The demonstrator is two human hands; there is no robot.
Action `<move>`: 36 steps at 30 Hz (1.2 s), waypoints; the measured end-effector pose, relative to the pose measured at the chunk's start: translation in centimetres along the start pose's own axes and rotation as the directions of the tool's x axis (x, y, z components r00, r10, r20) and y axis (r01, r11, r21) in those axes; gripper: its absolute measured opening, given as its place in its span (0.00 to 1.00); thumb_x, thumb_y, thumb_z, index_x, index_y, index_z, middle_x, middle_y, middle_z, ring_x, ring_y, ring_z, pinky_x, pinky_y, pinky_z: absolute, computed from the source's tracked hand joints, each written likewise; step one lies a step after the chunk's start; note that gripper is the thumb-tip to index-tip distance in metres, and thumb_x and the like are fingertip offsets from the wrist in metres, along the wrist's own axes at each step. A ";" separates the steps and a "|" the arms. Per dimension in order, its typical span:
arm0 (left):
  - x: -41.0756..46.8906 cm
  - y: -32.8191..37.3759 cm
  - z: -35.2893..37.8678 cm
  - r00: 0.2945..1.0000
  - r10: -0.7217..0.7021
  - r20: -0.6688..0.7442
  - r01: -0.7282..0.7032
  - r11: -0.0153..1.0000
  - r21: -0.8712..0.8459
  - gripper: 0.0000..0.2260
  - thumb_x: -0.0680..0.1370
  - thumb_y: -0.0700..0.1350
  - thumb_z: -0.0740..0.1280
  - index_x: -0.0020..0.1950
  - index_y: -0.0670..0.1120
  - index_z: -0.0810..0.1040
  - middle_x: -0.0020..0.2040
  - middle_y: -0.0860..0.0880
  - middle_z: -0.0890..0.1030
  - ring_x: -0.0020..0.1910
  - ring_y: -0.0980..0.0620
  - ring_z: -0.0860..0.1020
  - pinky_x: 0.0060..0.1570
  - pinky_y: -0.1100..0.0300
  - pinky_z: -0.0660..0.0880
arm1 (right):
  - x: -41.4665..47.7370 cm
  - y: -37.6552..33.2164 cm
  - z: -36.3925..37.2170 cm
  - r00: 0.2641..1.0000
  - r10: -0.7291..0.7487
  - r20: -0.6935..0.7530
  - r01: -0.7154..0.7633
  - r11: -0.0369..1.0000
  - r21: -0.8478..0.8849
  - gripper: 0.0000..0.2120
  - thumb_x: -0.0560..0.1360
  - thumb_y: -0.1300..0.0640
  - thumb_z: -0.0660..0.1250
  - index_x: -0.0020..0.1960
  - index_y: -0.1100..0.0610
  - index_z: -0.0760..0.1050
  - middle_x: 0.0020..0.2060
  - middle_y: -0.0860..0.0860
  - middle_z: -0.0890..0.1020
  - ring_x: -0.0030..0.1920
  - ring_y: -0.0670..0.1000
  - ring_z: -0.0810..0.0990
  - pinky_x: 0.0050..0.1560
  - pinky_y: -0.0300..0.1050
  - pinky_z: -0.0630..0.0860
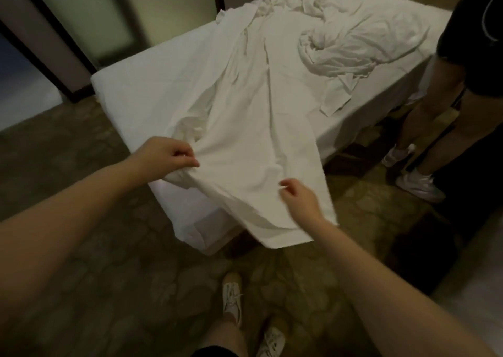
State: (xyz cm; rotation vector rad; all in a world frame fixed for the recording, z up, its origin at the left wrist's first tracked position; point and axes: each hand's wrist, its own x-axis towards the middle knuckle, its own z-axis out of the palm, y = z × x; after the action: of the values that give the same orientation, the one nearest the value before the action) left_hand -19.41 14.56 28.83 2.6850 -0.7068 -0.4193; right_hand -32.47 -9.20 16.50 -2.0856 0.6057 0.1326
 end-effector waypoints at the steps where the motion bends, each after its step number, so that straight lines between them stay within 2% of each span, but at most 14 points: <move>1: 0.0 0.8 0.2 0.999 0.028 0.020 -0.028 1.000 0.002 0.03 0.74 0.46 0.70 0.43 0.48 0.81 0.40 0.47 0.80 0.41 0.50 0.76 0.46 0.58 0.70 | -0.6 -1.5 1.9 0.996 -0.077 0.049 0.078 0.997 -0.001 0.15 0.78 0.55 0.63 0.64 0.56 0.72 0.56 0.53 0.78 0.56 0.53 0.76 0.51 0.40 0.69; 5: -0.2 3.0 0.4 0.994 0.107 -0.003 -0.107 0.992 -0.070 0.09 0.74 0.45 0.70 0.36 0.56 0.77 0.37 0.48 0.80 0.36 0.52 0.75 0.42 0.60 0.70 | -1.4 -5.4 6.1 0.977 -0.191 -0.091 0.187 0.981 -0.045 0.19 0.77 0.49 0.64 0.66 0.50 0.68 0.58 0.48 0.74 0.57 0.48 0.73 0.58 0.44 0.72; 9: 0.0 4.0 -0.1 0.987 0.156 -0.036 -0.159 0.981 -0.112 0.12 0.73 0.43 0.71 0.34 0.59 0.75 0.35 0.53 0.80 0.38 0.56 0.75 0.39 0.67 0.69 | 0.4 -6.0 5.8 0.928 -0.320 -0.188 0.298 0.945 -0.135 0.12 0.79 0.50 0.61 0.58 0.53 0.75 0.54 0.49 0.76 0.54 0.50 0.72 0.54 0.43 0.69; 12: 0.0 4.2 -0.6 0.985 0.169 -0.036 -0.172 0.979 -0.114 0.08 0.73 0.43 0.70 0.37 0.55 0.77 0.33 0.56 0.77 0.32 0.56 0.73 0.36 0.73 0.66 | 0.6 -6.6 5.0 0.907 -0.391 -0.159 0.381 0.920 -0.089 0.09 0.79 0.52 0.60 0.51 0.56 0.76 0.48 0.51 0.78 0.47 0.48 0.72 0.49 0.42 0.70; 14: 0.0 4.1 -1.0 0.987 0.156 -0.048 -0.160 0.982 -0.101 0.05 0.73 0.44 0.70 0.39 0.52 0.78 0.33 0.57 0.76 0.32 0.58 0.73 0.36 0.74 0.66 | -0.3 -6.7 4.5 0.915 -0.400 -0.043 0.401 0.916 0.021 0.06 0.80 0.53 0.59 0.50 0.55 0.73 0.44 0.50 0.77 0.43 0.47 0.73 0.47 0.43 0.72; 17: 0.0 3.5 -1.7 0.983 0.138 -0.121 -0.157 0.974 -0.162 0.10 0.73 0.43 0.71 0.35 0.56 0.77 0.31 0.61 0.77 0.34 0.62 0.75 0.37 0.75 0.67 | -1.7 -5.6 4.2 0.869 -0.485 0.102 0.488 0.873 -0.007 0.07 0.80 0.53 0.60 0.51 0.56 0.72 0.44 0.51 0.76 0.44 0.50 0.74 0.48 0.49 0.74; 20: -0.1 4.4 -1.9 0.976 0.187 -0.114 -0.208 0.955 -0.211 0.13 0.73 0.42 0.71 0.34 0.59 0.76 0.30 0.62 0.77 0.35 0.67 0.75 0.37 0.77 0.69 | -1.4 -6.0 3.5 0.788 -0.611 -0.077 0.600 0.790 -0.124 0.13 0.76 0.48 0.64 0.54 0.56 0.77 0.57 0.53 0.75 0.57 0.53 0.70 0.59 0.47 0.68; 23: -0.1 6.0 -1.6 0.960 0.246 -0.132 -0.269 0.940 -0.210 0.12 0.74 0.42 0.70 0.35 0.59 0.75 0.32 0.60 0.77 0.35 0.67 0.75 0.37 0.76 0.70 | -1.1 -7.6 3.1 0.703 -0.701 -0.123 0.666 0.709 -0.231 0.19 0.77 0.44 0.59 0.59 0.55 0.78 0.62 0.51 0.77 0.64 0.53 0.70 0.65 0.50 0.63; 26: -0.1 6.6 -1.7 0.957 0.236 -0.167 -0.274 0.925 -0.263 0.12 0.73 0.43 0.71 0.34 0.59 0.76 0.30 0.63 0.78 0.34 0.64 0.75 0.37 0.74 0.70 | -2.4 -7.5 3.2 0.704 -0.672 -0.230 0.670 0.736 -0.097 0.15 0.77 0.51 0.61 0.52 0.59 0.81 0.48 0.54 0.83 0.50 0.55 0.80 0.53 0.55 0.76; 28: 0.0 6.5 -1.8 0.957 0.226 -0.184 -0.269 0.928 -0.260 0.12 0.73 0.43 0.70 0.34 0.59 0.76 0.31 0.62 0.78 0.35 0.63 0.75 0.37 0.75 0.68 | -2.4 -7.6 1.2 0.682 -0.622 -0.384 0.654 0.754 -0.060 0.09 0.74 0.57 0.66 0.47 0.61 0.82 0.41 0.56 0.83 0.41 0.56 0.80 0.46 0.48 0.77; 31: 0.2 6.9 -1.5 0.966 0.204 -0.155 -0.234 0.950 -0.205 0.07 0.75 0.46 0.68 0.37 0.51 0.78 0.35 0.55 0.78 0.36 0.59 0.74 0.40 0.68 0.70 | -2.5 -8.0 -1.6 0.566 -0.615 -0.549 0.643 0.746 -0.172 0.07 0.71 0.60 0.69 0.42 0.63 0.82 0.37 0.56 0.82 0.37 0.51 0.78 0.41 0.38 0.72; 32: 0.4 6.9 -1.2 0.969 0.194 -0.152 -0.223 0.953 -0.207 0.07 0.76 0.47 0.68 0.39 0.46 0.80 0.36 0.50 0.79 0.37 0.56 0.75 0.42 0.62 0.71 | -2.8 -7.7 -1.4 0.597 -0.639 -0.486 0.635 0.746 -0.201 0.08 0.72 0.57 0.69 0.40 0.62 0.82 0.36 0.55 0.81 0.36 0.51 0.78 0.39 0.40 0.73; 34: 0.8 6.8 -0.4 0.975 0.153 -0.161 -0.186 0.959 -0.212 0.13 0.76 0.50 0.67 0.42 0.40 0.80 0.39 0.43 0.80 0.39 0.48 0.76 0.44 0.55 0.72 | -4.2 -6.2 -0.9 0.756 -0.583 -0.297 0.554 0.812 -0.184 0.07 0.71 0.57 0.70 0.40 0.61 0.82 0.36 0.56 0.81 0.37 0.55 0.80 0.40 0.44 0.76; 36: 1.0 6.5 -0.1 0.973 0.098 -0.211 -0.147 0.962 -0.230 0.13 0.77 0.50 0.66 0.43 0.41 0.81 0.41 0.42 0.81 0.40 0.47 0.77 0.42 0.60 0.71 | -4.5 -4.7 -2.6 0.775 -0.478 -0.414 0.482 0.870 -0.101 0.05 0.70 0.62 0.71 0.45 0.61 0.83 0.40 0.55 0.83 0.41 0.55 0.81 0.45 0.43 0.76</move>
State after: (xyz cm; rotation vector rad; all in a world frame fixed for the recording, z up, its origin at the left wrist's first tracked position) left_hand -21.23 8.75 31.22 2.3949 -0.7080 -0.1886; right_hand -34.57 -7.53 23.02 -2.2033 0.2970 -0.6420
